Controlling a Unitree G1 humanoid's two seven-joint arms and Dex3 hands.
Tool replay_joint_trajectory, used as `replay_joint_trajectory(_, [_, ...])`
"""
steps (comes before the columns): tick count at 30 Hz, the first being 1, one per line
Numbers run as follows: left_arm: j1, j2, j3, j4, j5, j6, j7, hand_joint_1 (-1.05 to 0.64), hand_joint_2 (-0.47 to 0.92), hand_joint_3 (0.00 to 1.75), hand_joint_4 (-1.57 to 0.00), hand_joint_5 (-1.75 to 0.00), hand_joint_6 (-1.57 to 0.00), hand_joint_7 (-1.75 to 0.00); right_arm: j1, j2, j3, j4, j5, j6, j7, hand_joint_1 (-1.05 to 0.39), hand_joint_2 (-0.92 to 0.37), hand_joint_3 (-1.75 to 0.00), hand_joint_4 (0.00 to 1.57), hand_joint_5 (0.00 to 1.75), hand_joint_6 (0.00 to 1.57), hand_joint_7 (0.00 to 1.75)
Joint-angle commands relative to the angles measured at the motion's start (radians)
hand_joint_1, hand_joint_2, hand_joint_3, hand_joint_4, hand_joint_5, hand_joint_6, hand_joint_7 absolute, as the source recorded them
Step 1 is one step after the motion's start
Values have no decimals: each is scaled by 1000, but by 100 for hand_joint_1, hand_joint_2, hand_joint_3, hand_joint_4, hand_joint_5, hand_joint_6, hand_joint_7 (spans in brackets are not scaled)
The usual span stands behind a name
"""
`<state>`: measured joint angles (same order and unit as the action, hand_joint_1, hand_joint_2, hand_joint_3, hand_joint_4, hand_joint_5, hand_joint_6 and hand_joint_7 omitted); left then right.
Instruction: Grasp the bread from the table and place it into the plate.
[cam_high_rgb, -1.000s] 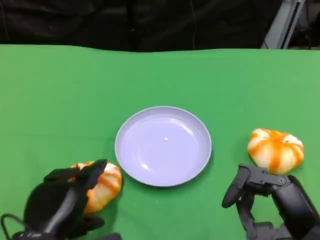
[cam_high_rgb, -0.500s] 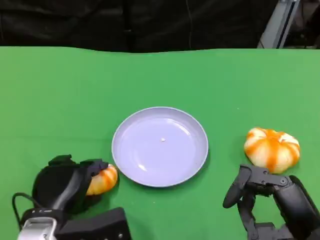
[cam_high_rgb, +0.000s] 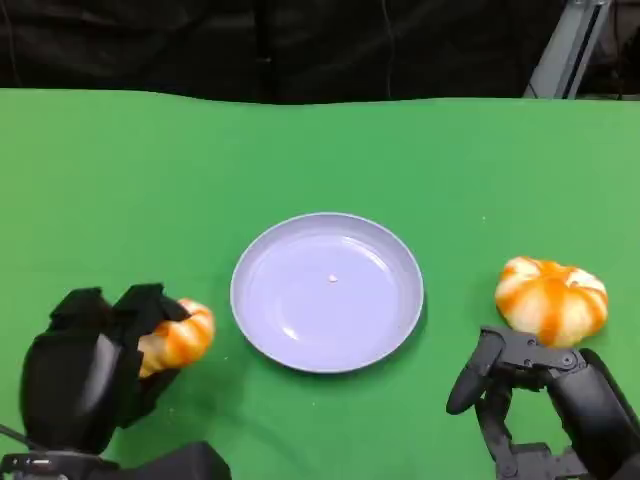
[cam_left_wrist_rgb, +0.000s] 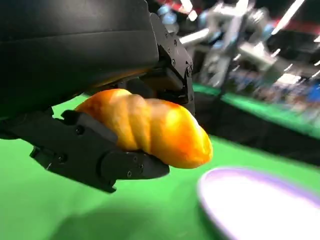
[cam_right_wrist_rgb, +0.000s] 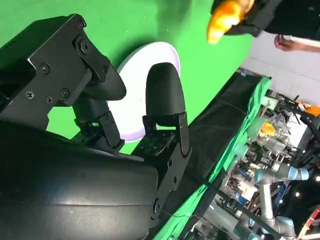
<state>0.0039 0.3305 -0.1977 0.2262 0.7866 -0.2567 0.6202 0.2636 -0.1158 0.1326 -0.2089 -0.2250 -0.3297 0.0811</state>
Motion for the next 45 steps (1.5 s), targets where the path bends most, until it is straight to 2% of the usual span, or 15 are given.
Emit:
replay_joint_trajectory(1, [-31,22,-1,-3,-24,-73,-4,-11,49,105,-83,-175,-74,-155,7,-17,-4,-8,17,-6,11,9,-31,-146,83,164,79,136])
replay_joint_trajectory(8, [-115,-12,-16,16,-63,-120,-51,-10,45,117,-81,-175,-70,-154,16,-9,3,-36,12,39,18,8,-33,-142,81,170,78,136])
replay_joint_trajectory(14, [-250,-50,-73,83,-42,-132,-73,-12,44,123,-84,-175,-71,-157,23,-10,9,-46,1,48,17,8,-33,-142,80,169,78,135])
replay_joint_trajectory(25, [-439,-158,-154,271,-25,-36,-107,-16,44,124,-85,-175,-67,-168,27,-5,20,-58,4,59,15,9,-32,-144,80,171,78,135])
replay_joint_trajectory(27, [-468,-171,-170,304,-33,-16,-144,-16,46,118,-82,-175,-67,-162,27,-7,21,-56,5,60,17,8,-32,-143,80,171,78,135])
replay_joint_trajectory(28, [-478,-176,-176,312,-40,1,-177,-15,47,113,-80,-175,-69,-152,26,-8,22,-54,4,57,17,8,-32,-143,80,171,78,135])
replay_joint_trajectory(29, [-485,-180,-179,316,-45,13,-200,-16,52,103,-72,-172,-69,-134,25,-9,22,-53,4,55,17,8,-32,-143,80,171,78,135])
replay_joint_trajectory(30, [-498,-167,-201,304,-37,54,-299,-16,53,100,-70,-172,-70,-129,24,-9,22,-51,2,54,15,8,-33,-143,80,171,78,135])
replay_joint_trajectory(31, [-507,-157,-218,292,-31,84,-371,-20,71,63,-38,-118,-42,-77,24,-9,22,-49,0,54,14,8,-32,-143,80,171,78,135])
replay_joint_trajectory(32, [-512,-144,-242,279,-10,119,-442,-22,82,42,-31,-93,-35,-53,23,-10,22,-46,2,50,15,8,-32,-143,80,171,78,135])
replay_joint_trajectory(33, [-513,-136,-260,265,4,151,-495,-39,88,29,-12,-62,-20,-29,23,-11,22,-44,3,47,15,8,-33,-143,80,171,78,135])
replay_joint_trajectory(36, [-502,-131,-282,221,16,227,-598,-64,92,26,-1,-20,-6,-10,22,-10,22,-43,2,45,12,9,-32,-143,81,172,78,135])
replay_joint_trajectory(39, [-494,-120,-293,195,6,261,-676,-81,92,31,0,-3,-1,-5,23,-8,21,-44,6,51,13,9,-32,-143,80,173,78,135])
replay_joint_trajectory(42, [-489,-109,-304,164,7,296,-740,-90,92,40,0,0,0,-1,21,-13,19,-37,13,39,18,9,-33,-143,80,173,78,135])
replay_joint_trajectory(45, [-477,-93,-302,141,-6,290,-757,-92,92,49,0,0,-2,-1,20,-16,17,-31,11,31,16,9,-33,-143,80,174,78,135])
